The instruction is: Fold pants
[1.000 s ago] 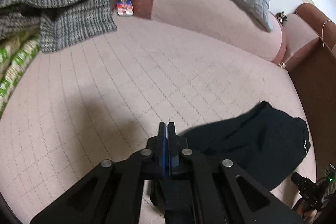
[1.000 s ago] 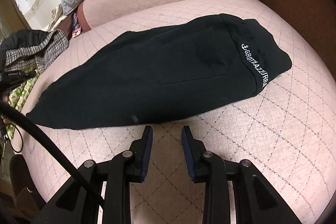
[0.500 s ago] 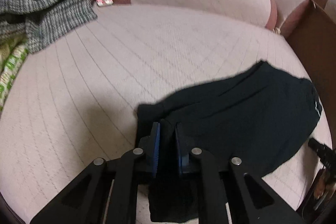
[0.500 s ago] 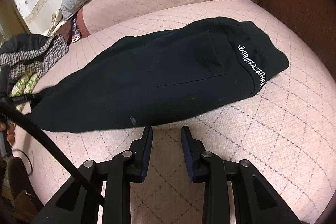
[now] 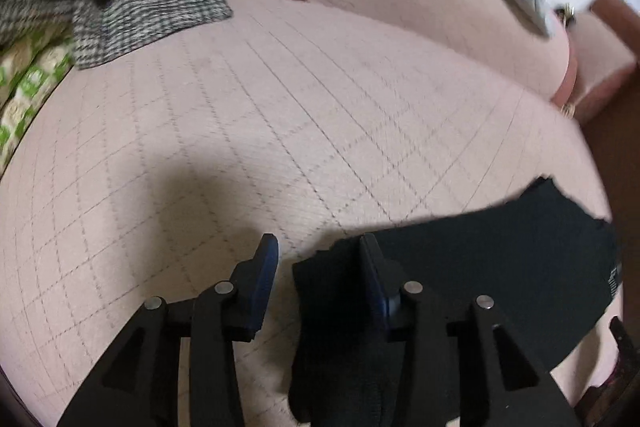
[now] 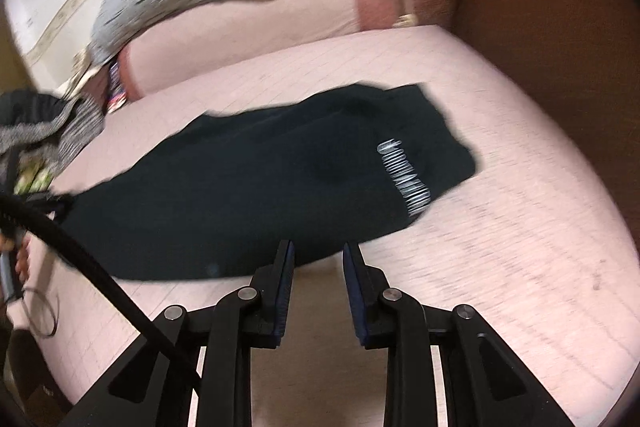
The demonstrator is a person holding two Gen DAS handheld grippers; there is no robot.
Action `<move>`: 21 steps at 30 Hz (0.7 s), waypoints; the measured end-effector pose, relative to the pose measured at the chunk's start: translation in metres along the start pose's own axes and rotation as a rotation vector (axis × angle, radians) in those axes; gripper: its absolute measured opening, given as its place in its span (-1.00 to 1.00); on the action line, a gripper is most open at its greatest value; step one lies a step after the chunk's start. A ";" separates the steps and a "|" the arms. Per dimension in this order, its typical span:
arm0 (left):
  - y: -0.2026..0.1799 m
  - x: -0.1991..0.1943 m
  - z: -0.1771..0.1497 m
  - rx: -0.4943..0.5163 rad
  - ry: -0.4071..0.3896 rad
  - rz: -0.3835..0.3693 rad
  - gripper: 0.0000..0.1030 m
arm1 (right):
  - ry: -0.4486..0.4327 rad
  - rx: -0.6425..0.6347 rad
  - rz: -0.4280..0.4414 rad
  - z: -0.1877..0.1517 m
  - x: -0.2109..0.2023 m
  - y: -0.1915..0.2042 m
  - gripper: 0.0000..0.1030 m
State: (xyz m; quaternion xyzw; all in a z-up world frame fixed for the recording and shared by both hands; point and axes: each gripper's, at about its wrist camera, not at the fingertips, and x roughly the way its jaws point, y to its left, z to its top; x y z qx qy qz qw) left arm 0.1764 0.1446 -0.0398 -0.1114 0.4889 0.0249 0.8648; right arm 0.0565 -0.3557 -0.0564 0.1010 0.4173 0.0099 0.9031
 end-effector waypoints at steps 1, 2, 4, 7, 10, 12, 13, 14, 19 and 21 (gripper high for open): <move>0.004 -0.007 0.000 -0.007 -0.015 0.028 -0.20 | -0.007 0.026 -0.017 0.006 -0.002 -0.010 -0.46; 0.005 -0.015 -0.001 -0.006 -0.036 0.076 -0.20 | -0.012 0.046 -0.027 0.012 -0.003 -0.018 -0.46; 0.005 -0.032 -0.005 -0.008 -0.076 0.120 -0.20 | -0.024 0.078 -0.039 0.024 -0.004 -0.029 -0.46; -0.009 -0.053 -0.017 0.004 -0.121 0.065 -0.18 | -0.048 0.107 -0.013 0.040 -0.004 -0.034 -0.46; -0.040 -0.052 -0.036 0.050 -0.117 -0.051 -0.04 | -0.045 0.128 0.076 0.060 0.012 -0.031 -0.46; -0.057 -0.036 -0.047 0.071 -0.067 -0.089 -0.03 | -0.018 0.139 0.119 0.071 0.030 -0.027 -0.46; -0.061 -0.027 -0.051 0.068 -0.038 -0.087 -0.03 | -0.001 0.149 0.146 0.078 0.041 -0.027 -0.46; -0.063 -0.019 -0.054 0.058 -0.014 -0.084 -0.03 | 0.027 0.174 0.188 0.088 0.057 -0.030 -0.46; -0.066 -0.008 -0.062 0.088 0.030 -0.069 -0.03 | 0.122 0.344 0.158 0.108 0.120 -0.073 -1.00; -0.073 -0.007 -0.064 0.163 0.052 -0.038 -0.03 | 0.130 0.453 0.197 0.105 0.127 -0.092 -1.00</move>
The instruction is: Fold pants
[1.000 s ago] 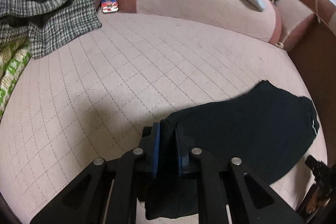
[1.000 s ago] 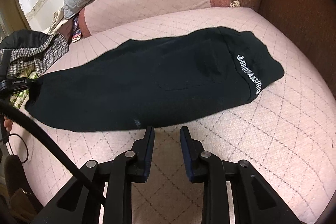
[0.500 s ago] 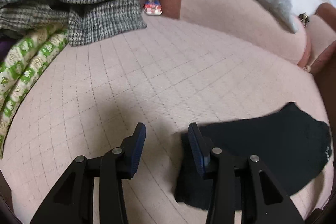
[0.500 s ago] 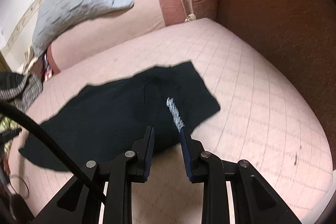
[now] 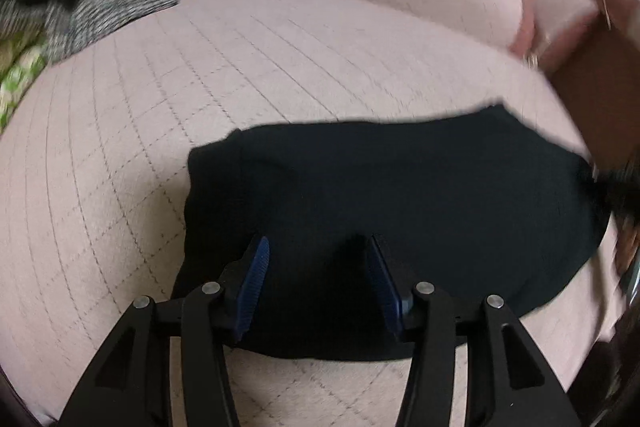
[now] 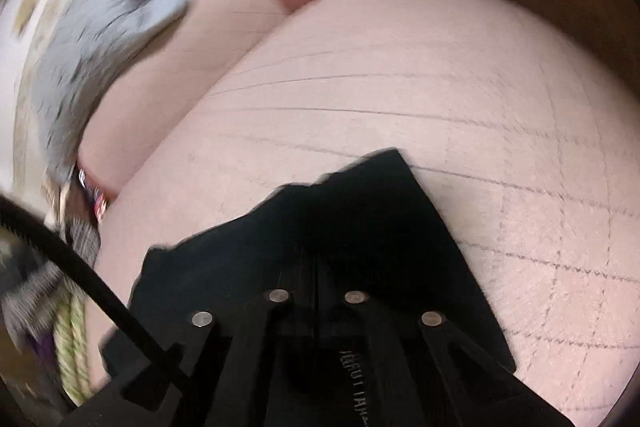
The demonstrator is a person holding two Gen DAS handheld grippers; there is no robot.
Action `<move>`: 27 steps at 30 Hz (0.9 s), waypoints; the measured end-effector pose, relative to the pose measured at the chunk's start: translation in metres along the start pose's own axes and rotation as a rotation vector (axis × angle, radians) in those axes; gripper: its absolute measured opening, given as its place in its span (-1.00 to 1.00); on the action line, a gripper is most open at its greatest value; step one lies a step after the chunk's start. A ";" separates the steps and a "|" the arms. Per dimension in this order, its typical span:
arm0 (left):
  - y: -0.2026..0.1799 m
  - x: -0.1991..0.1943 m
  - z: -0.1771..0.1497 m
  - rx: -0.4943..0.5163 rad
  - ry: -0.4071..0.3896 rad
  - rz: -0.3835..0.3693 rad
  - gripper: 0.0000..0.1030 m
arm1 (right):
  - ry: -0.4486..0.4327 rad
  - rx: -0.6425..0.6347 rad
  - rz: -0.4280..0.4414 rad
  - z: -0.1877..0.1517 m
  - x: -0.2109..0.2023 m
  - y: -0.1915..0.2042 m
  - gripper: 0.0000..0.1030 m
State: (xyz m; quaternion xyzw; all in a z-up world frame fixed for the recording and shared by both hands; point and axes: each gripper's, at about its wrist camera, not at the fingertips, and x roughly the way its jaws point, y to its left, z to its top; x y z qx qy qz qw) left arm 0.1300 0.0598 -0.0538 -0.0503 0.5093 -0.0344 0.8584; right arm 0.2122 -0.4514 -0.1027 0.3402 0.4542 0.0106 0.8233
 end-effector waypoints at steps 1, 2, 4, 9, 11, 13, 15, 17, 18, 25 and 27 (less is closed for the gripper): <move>-0.002 0.002 0.000 0.029 0.007 0.017 -0.03 | -0.024 0.042 0.015 -0.002 -0.006 -0.003 -1.00; -0.006 0.003 -0.001 0.057 0.019 0.032 -0.03 | -0.066 0.044 -0.005 -0.007 -0.015 0.000 -1.00; -0.007 -0.001 -0.007 0.078 0.038 0.036 -0.02 | -0.140 -0.023 -0.110 -0.019 -0.035 0.015 -0.90; 0.018 -0.034 -0.021 0.004 0.070 -0.057 -0.02 | -0.222 -0.140 -0.115 -0.052 -0.094 0.033 -0.74; 0.032 -0.058 -0.031 -0.034 0.058 -0.049 0.03 | -0.279 -0.174 -0.131 -0.068 -0.123 0.035 -0.37; 0.055 -0.088 -0.045 -0.085 0.018 -0.039 0.11 | -0.398 -0.227 -0.187 -0.090 -0.161 0.039 -0.04; 0.080 -0.114 -0.057 -0.139 -0.027 -0.014 0.20 | -0.556 -0.275 -0.285 -0.111 -0.198 0.040 0.29; 0.100 -0.137 -0.070 -0.183 -0.074 0.056 0.24 | -0.700 -0.310 -0.314 -0.133 -0.228 0.043 0.33; 0.112 -0.147 -0.078 -0.201 -0.094 0.103 0.24 | -0.724 -0.330 -0.318 -0.140 -0.241 0.044 0.33; 0.138 -0.167 -0.102 -0.318 -0.142 0.105 0.25 | -0.617 -0.034 0.092 -0.151 -0.285 0.017 0.10; 0.134 -0.161 -0.102 -0.321 -0.131 0.094 0.26 | -0.541 0.004 0.211 -0.151 -0.274 0.017 0.10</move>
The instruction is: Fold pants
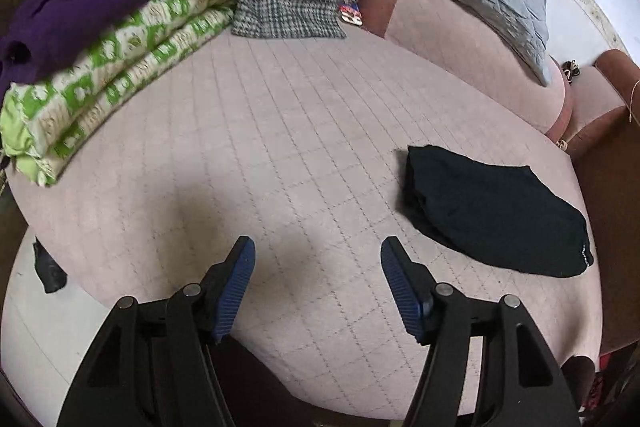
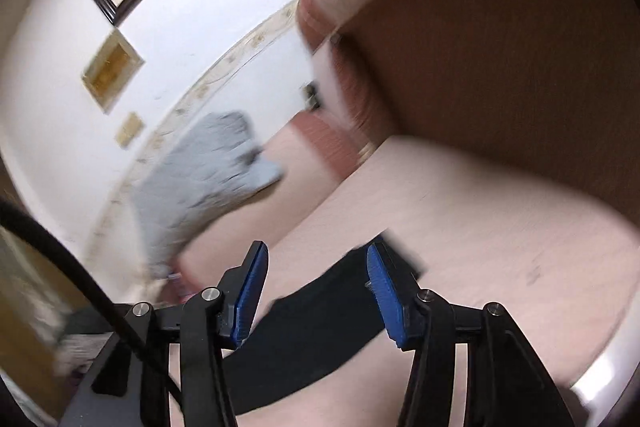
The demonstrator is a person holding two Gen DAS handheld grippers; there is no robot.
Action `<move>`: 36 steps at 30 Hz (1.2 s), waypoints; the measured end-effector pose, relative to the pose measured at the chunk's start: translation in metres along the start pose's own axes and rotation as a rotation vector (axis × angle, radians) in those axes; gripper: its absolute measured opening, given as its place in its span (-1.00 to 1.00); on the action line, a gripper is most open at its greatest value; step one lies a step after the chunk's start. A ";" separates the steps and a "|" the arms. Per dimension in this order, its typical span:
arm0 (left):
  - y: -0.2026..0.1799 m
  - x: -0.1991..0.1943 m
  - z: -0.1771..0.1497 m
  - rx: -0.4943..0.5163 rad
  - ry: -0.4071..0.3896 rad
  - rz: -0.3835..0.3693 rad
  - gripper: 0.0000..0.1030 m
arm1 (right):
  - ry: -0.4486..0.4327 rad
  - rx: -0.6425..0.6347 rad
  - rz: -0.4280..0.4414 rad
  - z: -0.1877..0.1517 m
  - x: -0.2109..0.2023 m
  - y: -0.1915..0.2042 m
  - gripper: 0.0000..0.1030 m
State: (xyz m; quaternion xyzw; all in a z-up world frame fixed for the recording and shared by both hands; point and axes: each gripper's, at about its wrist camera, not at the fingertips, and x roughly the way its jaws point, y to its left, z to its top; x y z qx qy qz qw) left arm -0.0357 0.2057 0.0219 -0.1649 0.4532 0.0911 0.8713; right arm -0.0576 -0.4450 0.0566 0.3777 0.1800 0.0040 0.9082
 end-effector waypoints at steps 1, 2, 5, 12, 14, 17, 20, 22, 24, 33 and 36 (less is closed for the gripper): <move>-0.004 0.002 -0.002 0.004 0.007 -0.004 0.26 | 0.031 0.024 0.029 -0.004 0.006 0.000 0.10; -0.008 0.006 -0.003 0.013 0.014 -0.011 0.26 | 0.075 0.058 0.075 -0.010 0.014 -0.002 0.10; -0.022 0.019 -0.006 0.026 0.038 -0.037 0.26 | 0.206 0.131 0.211 -0.031 0.038 -0.005 0.10; -0.041 0.051 -0.013 0.005 0.120 -0.103 0.27 | 0.237 0.060 0.102 -0.071 0.072 0.010 0.29; -0.046 0.059 -0.013 -0.005 0.133 -0.118 0.27 | 0.177 -0.040 0.014 -0.073 0.071 0.021 0.28; -0.057 0.074 -0.006 -0.013 0.138 -0.139 0.28 | 0.083 -0.139 -0.075 -0.073 0.064 0.029 0.19; -0.068 0.093 0.005 -0.027 0.122 -0.159 0.28 | 0.075 -0.138 -0.100 -0.070 0.066 0.025 0.03; -0.074 0.113 0.014 -0.057 0.123 -0.186 0.28 | 0.095 -0.113 -0.135 -0.068 0.071 0.014 0.03; -0.079 0.129 0.019 -0.081 0.139 -0.220 0.28 | 0.151 -0.108 -0.169 -0.072 0.084 0.004 0.04; -0.111 0.164 0.022 -0.014 0.098 -0.278 1.00 | 0.404 -0.128 -0.215 -0.099 0.136 -0.029 0.03; -0.111 0.165 0.025 -0.010 0.093 -0.299 1.00 | 0.443 -0.126 -0.220 -0.105 0.152 -0.033 0.03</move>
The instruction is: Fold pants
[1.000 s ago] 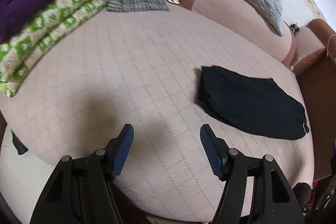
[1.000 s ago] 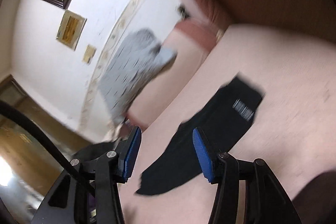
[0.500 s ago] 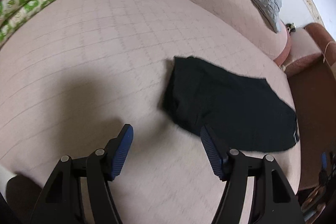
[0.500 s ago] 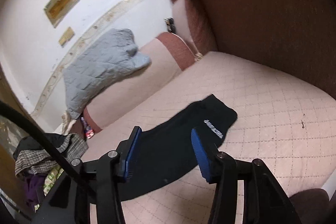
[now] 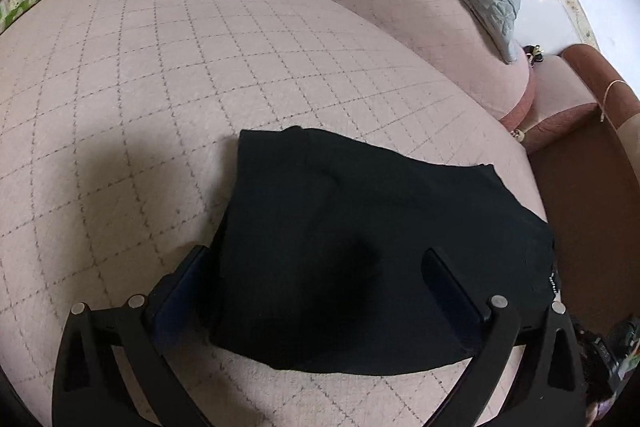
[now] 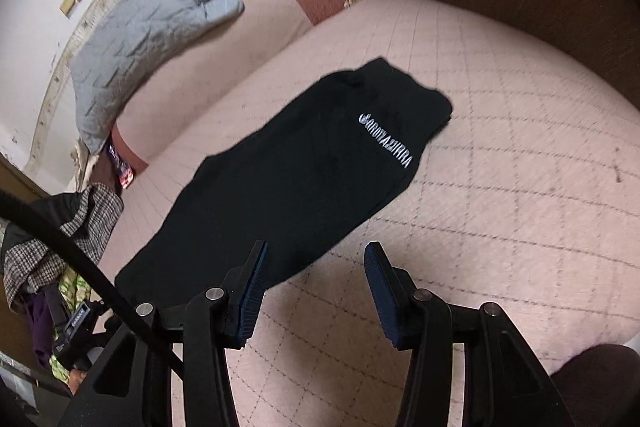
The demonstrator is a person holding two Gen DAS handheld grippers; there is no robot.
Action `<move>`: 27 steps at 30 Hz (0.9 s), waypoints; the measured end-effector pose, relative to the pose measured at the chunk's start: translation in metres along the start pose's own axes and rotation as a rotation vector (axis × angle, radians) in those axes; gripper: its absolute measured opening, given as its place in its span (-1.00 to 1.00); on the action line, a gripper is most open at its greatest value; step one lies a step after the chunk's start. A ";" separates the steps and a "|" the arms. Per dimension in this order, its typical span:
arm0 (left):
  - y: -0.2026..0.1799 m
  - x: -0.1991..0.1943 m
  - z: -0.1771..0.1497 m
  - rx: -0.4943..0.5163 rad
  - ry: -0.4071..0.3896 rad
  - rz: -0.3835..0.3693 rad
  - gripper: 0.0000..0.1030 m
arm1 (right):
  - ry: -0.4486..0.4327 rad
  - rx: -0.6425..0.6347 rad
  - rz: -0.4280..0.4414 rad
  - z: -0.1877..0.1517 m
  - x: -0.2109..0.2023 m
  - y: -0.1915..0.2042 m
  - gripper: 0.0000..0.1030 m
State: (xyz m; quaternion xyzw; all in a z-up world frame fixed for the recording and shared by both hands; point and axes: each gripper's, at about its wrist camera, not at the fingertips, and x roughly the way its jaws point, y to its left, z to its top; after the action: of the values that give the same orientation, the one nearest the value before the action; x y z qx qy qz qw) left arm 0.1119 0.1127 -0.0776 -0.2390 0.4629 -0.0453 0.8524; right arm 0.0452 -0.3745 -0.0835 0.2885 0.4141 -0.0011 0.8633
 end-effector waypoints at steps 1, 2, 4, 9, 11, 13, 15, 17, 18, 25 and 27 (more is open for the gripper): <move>0.001 0.000 0.000 0.001 -0.001 -0.007 0.82 | 0.011 -0.004 0.001 0.001 0.005 0.002 0.03; 0.001 -0.002 0.000 0.002 -0.012 -0.003 0.54 | 0.018 -0.010 0.001 0.001 0.008 0.003 0.03; 0.005 -0.003 0.000 0.009 -0.005 0.051 -0.65 | 0.033 -0.024 -0.001 0.000 0.017 0.008 0.03; 0.018 -0.001 0.002 -0.078 0.008 -0.020 -0.65 | 0.070 -0.049 0.002 -0.004 0.032 0.020 0.03; 0.014 0.000 0.001 -0.059 0.004 -0.002 -0.65 | 0.071 -0.069 -0.007 -0.007 0.032 0.024 0.03; 0.011 -0.001 0.001 -0.047 0.001 0.009 -0.65 | 0.075 -0.100 -0.009 -0.009 0.031 0.031 0.04; 0.012 -0.001 0.001 -0.060 0.001 0.007 -0.65 | 0.096 -0.156 0.040 -0.008 0.030 0.048 0.07; 0.015 -0.002 0.000 -0.086 0.001 0.003 -0.62 | 0.131 -0.250 0.126 -0.006 0.031 0.083 0.07; 0.016 -0.003 -0.001 -0.103 -0.006 -0.003 -0.58 | 0.153 -0.303 0.159 -0.006 0.033 0.101 0.08; 0.031 -0.026 -0.029 -0.223 -0.060 -0.115 -0.07 | 0.373 -0.724 0.363 -0.022 0.079 0.270 0.14; 0.037 -0.026 -0.034 -0.235 -0.076 -0.159 -0.06 | 0.462 -0.770 0.391 -0.027 0.101 0.305 0.23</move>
State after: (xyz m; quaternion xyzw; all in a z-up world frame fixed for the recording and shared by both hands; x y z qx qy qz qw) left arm 0.0639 0.1403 -0.0897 -0.3747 0.4120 -0.0492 0.8291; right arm 0.1655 -0.0833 -0.0176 0.0131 0.5035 0.3782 0.7767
